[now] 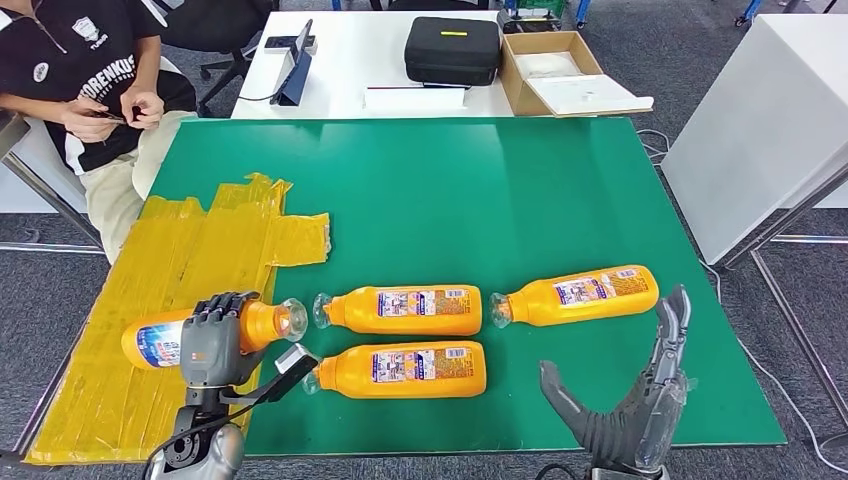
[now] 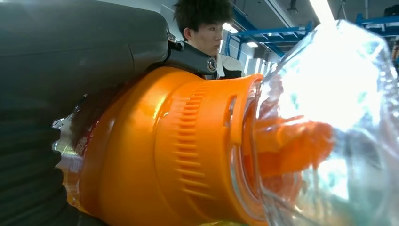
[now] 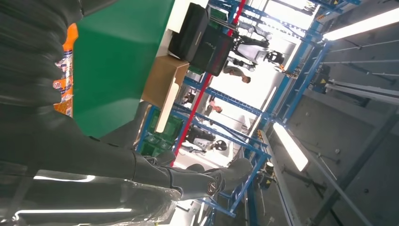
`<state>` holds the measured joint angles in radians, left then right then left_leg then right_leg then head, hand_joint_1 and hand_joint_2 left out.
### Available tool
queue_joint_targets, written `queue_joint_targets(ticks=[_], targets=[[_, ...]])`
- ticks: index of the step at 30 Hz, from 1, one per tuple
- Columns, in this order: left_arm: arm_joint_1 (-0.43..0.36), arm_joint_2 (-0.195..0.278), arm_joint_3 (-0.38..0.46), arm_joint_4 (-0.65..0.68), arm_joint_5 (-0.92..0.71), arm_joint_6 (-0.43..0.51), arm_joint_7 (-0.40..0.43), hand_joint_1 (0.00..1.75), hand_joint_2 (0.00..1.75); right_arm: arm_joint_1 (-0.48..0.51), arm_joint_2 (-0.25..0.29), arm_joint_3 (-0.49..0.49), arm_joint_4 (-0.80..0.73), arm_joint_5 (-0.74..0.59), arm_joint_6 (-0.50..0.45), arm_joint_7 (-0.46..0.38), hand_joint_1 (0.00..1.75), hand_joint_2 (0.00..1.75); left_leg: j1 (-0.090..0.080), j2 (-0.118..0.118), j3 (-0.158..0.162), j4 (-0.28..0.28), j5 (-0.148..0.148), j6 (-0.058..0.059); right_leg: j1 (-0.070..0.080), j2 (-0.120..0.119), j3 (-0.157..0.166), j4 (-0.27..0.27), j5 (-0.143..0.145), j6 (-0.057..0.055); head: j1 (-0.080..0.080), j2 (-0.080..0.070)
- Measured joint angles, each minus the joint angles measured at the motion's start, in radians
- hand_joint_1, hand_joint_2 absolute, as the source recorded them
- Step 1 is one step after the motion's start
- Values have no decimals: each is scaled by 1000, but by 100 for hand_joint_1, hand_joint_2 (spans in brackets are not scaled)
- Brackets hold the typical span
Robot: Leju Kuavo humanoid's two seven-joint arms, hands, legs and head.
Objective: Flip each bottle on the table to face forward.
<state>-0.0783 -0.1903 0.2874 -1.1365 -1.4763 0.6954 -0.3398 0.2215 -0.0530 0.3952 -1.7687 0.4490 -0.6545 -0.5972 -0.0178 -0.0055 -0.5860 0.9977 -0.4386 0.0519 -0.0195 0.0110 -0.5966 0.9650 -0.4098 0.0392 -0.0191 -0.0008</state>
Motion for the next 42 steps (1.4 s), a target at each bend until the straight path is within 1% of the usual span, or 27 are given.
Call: queue_joint_targets(ticks=[4, 18, 42], targets=[[-5, 4, -7, 20, 1, 0, 20, 1, 175, -8, 0, 1, 14, -2, 0, 5, 0, 175, 0, 0, 0, 0, 0, 0, 0, 0, 0, 0, 0, 0, 0, 0], [-4, 19, -11, 52, -4, 0, 84, 0, 175, -39, 8, 5, 46, 9, 6, 25, 0, 175, 0, 0, 0, 0, 0, 0, 0, 0, 0, 0, 0, 0, 0, 0], [-2, 28, -11, 70, 19, 2, 75, 0, 175, -19, 10, 5, 52, 22, 6, 32, 0, 175, 0, 0, 0, 0, 0, 0, 0, 0, 0, 0, 0, 0, 0, 0]])
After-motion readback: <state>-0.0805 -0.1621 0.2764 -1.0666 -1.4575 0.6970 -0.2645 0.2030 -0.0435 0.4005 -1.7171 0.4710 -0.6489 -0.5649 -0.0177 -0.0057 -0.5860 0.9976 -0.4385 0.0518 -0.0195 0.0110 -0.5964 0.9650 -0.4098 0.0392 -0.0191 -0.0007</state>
